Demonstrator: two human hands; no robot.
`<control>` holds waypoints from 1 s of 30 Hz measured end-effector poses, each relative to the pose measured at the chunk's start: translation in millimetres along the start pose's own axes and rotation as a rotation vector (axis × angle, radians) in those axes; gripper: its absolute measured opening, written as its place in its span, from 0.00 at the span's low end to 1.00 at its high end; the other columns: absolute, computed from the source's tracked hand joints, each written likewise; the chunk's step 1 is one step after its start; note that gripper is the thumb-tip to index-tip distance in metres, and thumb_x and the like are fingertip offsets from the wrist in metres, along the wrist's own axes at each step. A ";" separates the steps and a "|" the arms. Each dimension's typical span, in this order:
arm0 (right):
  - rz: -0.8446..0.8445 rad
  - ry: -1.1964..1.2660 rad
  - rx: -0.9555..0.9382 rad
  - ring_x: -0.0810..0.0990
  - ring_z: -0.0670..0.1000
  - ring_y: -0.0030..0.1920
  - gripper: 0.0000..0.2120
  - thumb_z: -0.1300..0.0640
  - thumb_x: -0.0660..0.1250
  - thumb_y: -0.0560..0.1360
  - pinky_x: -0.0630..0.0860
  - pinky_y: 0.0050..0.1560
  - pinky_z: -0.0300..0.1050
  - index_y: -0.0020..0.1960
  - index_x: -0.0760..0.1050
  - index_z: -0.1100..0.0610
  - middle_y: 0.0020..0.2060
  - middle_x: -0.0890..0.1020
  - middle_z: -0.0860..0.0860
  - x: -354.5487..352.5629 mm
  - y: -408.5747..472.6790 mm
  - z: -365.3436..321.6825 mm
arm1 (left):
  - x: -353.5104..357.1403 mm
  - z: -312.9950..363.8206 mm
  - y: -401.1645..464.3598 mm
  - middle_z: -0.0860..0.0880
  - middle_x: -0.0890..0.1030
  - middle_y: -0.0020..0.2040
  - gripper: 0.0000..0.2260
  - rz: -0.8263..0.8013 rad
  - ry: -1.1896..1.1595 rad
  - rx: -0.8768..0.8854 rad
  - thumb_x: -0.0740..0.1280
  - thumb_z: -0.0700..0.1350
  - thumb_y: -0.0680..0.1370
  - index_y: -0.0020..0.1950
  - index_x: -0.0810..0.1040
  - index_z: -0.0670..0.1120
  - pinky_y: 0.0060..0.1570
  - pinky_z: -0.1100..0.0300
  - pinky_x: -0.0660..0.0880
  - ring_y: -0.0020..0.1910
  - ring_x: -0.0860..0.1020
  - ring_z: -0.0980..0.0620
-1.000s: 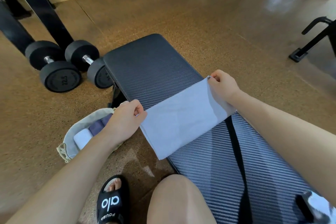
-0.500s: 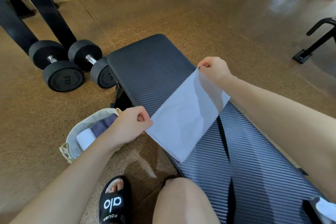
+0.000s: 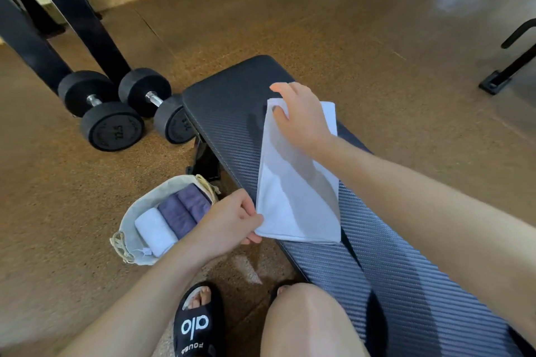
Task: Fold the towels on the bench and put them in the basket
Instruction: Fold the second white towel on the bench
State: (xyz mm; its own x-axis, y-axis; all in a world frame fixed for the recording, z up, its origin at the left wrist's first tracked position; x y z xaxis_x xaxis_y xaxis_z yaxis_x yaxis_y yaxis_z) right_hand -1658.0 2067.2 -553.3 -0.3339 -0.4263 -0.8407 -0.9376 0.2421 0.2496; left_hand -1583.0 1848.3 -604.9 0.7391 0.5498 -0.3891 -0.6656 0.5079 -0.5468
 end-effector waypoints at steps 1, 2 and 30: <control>0.034 0.051 0.022 0.75 0.58 0.62 0.18 0.58 0.62 0.79 0.71 0.63 0.52 0.68 0.74 0.58 0.62 0.79 0.55 -9.3 -22.4 0.7 | 0.0 0.8 0.2 0.44 0.85 0.36 0.07 0.008 0.000 0.017 0.68 0.41 0.80 0.49 0.70 0.42 0.48 0.42 0.83 0.38 0.86 0.48; 0.043 0.071 0.053 0.75 0.58 0.64 0.18 0.58 0.62 0.80 0.70 0.64 0.51 0.68 0.74 0.59 0.63 0.78 0.55 -16.7 -47.7 3.9 | -0.1 2.4 0.2 0.43 0.85 0.36 0.08 0.019 0.017 0.036 0.67 0.41 0.80 0.49 0.69 0.42 0.47 0.40 0.83 0.38 0.86 0.46; -0.316 -0.308 -0.227 0.46 0.51 0.82 0.31 0.42 0.47 0.84 0.45 0.80 0.53 0.82 0.53 0.56 0.82 0.52 0.52 -9.5 -196.6 -17.1 | 22.5 65.3 -20.0 0.44 0.57 0.82 0.28 0.295 1.043 0.685 0.51 0.51 0.83 0.83 0.56 0.46 0.77 0.47 0.59 0.79 0.58 0.43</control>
State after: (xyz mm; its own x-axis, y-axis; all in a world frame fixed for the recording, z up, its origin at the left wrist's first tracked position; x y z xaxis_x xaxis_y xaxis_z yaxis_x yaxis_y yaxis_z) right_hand -1472.1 2008.7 -586.2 -0.0179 -0.1623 -0.9866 -0.9973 -0.0678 0.0292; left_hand -1559.8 1893.8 -554.3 0.0784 0.0800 -0.9937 -0.5042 0.8631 0.0297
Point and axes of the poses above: each hand's wrist, its own y-axis towards the middle knuckle, its own x-axis out of the palm, z = x × y, the point moved 6 cm from there along y, towards the middle knuckle
